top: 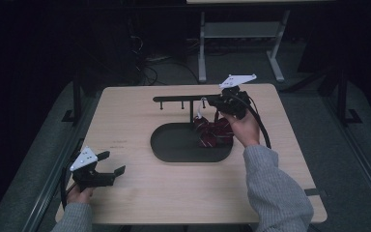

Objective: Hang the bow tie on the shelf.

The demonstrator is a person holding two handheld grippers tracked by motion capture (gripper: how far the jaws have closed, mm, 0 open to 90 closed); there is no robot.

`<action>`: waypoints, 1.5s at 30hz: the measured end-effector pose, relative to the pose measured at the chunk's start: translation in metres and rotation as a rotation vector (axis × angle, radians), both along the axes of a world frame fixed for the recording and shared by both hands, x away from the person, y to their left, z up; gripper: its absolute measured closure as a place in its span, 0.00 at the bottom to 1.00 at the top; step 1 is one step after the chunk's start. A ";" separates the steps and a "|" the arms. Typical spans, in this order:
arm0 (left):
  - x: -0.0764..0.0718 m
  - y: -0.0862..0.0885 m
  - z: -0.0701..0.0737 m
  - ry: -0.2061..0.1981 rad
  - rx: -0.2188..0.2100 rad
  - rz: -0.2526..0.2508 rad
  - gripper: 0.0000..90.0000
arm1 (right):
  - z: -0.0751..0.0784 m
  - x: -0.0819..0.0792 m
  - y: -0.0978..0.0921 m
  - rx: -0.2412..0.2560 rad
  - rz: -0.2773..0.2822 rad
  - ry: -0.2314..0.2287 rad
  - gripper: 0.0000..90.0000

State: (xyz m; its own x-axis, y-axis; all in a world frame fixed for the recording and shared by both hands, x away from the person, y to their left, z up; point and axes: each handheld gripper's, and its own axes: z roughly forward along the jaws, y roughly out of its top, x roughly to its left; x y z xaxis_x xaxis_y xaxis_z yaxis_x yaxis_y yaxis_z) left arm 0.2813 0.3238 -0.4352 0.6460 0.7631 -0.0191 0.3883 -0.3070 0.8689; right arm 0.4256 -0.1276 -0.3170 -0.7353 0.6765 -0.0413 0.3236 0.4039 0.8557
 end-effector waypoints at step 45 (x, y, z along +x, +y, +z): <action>-0.002 0.000 0.002 -0.004 0.001 -0.002 0.14 | 0.002 -0.002 -0.006 -0.002 0.007 0.012 0.89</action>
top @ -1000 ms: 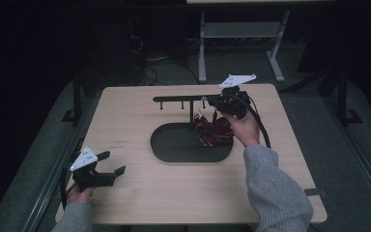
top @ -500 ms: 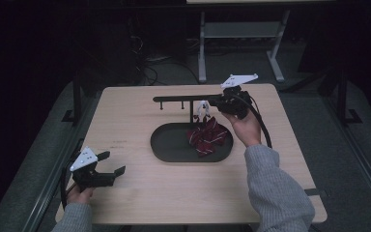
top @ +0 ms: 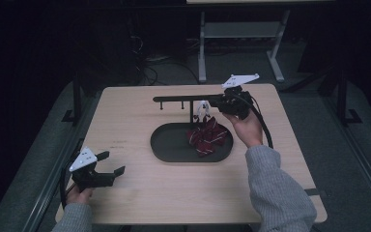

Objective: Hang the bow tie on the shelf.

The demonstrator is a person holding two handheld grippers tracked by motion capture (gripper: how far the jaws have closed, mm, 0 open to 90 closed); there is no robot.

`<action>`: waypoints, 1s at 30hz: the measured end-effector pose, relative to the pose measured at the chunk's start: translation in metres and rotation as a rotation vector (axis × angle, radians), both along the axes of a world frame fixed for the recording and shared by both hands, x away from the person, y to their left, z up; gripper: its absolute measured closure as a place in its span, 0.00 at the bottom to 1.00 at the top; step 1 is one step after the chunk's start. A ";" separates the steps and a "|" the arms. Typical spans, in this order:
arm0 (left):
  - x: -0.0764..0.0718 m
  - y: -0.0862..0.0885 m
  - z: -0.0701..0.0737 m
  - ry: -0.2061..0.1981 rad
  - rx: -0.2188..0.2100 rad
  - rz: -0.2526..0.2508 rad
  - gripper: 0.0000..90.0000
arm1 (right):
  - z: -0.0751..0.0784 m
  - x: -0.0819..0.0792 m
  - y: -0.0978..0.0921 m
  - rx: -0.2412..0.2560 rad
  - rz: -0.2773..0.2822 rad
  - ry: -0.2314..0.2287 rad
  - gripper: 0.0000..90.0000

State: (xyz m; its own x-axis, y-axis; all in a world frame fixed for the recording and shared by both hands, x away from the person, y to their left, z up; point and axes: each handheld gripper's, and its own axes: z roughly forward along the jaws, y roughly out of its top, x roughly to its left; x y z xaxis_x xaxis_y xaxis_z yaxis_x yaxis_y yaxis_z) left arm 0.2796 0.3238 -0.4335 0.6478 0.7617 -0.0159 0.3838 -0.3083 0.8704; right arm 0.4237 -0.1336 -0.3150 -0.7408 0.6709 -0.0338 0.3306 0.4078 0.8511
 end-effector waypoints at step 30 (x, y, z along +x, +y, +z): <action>-0.001 -0.001 0.001 -0.002 0.005 -0.005 0.14 | 0.001 -0.016 -0.011 0.003 0.029 0.010 0.83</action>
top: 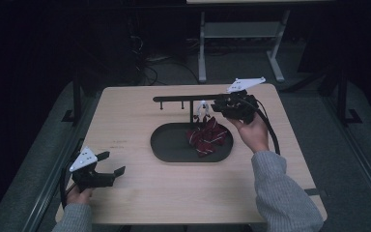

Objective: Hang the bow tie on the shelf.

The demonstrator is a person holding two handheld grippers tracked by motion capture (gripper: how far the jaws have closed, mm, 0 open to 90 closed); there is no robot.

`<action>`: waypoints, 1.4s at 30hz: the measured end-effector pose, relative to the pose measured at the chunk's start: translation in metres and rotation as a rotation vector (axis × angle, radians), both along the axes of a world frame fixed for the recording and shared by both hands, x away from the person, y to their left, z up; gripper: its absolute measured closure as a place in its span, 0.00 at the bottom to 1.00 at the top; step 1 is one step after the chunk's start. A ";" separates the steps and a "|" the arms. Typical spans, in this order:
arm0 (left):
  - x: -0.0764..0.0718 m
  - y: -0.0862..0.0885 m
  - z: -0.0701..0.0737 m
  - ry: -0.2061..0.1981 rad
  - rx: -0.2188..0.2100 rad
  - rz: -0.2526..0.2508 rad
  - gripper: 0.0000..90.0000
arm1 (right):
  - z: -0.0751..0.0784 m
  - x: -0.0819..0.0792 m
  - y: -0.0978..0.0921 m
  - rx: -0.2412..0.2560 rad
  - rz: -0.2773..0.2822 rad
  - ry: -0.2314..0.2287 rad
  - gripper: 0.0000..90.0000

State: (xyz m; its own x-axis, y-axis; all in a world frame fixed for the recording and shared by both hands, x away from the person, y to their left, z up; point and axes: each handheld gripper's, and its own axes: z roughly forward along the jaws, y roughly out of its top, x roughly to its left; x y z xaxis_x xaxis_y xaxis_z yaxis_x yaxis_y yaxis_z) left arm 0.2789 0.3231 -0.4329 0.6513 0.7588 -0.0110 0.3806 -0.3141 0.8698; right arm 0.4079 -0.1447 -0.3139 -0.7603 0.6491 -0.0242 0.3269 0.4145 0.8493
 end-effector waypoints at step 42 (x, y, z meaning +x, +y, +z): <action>0.000 -0.003 0.000 0.005 0.002 -0.007 0.14 | -0.020 -0.028 -0.012 0.004 0.029 0.082 0.72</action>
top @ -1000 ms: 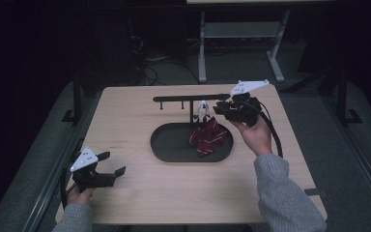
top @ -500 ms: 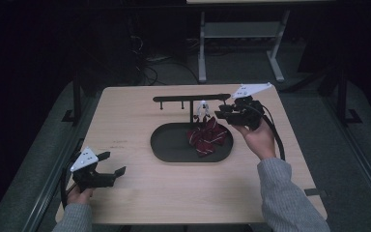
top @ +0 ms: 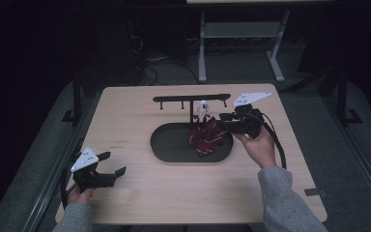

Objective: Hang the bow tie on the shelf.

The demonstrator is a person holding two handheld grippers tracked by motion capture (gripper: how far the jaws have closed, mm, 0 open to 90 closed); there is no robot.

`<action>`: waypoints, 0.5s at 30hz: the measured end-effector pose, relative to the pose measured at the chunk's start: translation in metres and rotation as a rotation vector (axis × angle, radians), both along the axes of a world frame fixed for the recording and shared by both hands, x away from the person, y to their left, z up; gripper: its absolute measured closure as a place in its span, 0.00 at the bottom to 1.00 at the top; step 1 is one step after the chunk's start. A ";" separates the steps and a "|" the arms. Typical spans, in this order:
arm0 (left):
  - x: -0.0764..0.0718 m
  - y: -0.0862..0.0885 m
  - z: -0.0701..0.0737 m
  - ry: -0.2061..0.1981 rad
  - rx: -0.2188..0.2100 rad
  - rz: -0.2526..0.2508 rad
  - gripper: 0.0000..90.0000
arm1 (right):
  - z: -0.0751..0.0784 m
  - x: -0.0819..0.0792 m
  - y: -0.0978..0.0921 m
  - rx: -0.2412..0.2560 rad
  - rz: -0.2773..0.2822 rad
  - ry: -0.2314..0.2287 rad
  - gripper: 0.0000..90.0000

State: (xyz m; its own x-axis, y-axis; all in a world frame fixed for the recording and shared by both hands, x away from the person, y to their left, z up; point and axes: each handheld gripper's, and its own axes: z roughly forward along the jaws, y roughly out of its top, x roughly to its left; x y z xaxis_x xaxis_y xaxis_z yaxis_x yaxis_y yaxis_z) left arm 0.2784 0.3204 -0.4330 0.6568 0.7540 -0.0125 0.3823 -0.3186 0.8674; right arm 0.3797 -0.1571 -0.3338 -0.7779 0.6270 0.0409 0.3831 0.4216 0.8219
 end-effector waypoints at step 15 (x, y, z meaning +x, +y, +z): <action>0.001 0.000 0.000 -0.002 0.004 0.001 0.14 | -0.006 -0.012 -0.001 0.001 0.007 0.011 0.69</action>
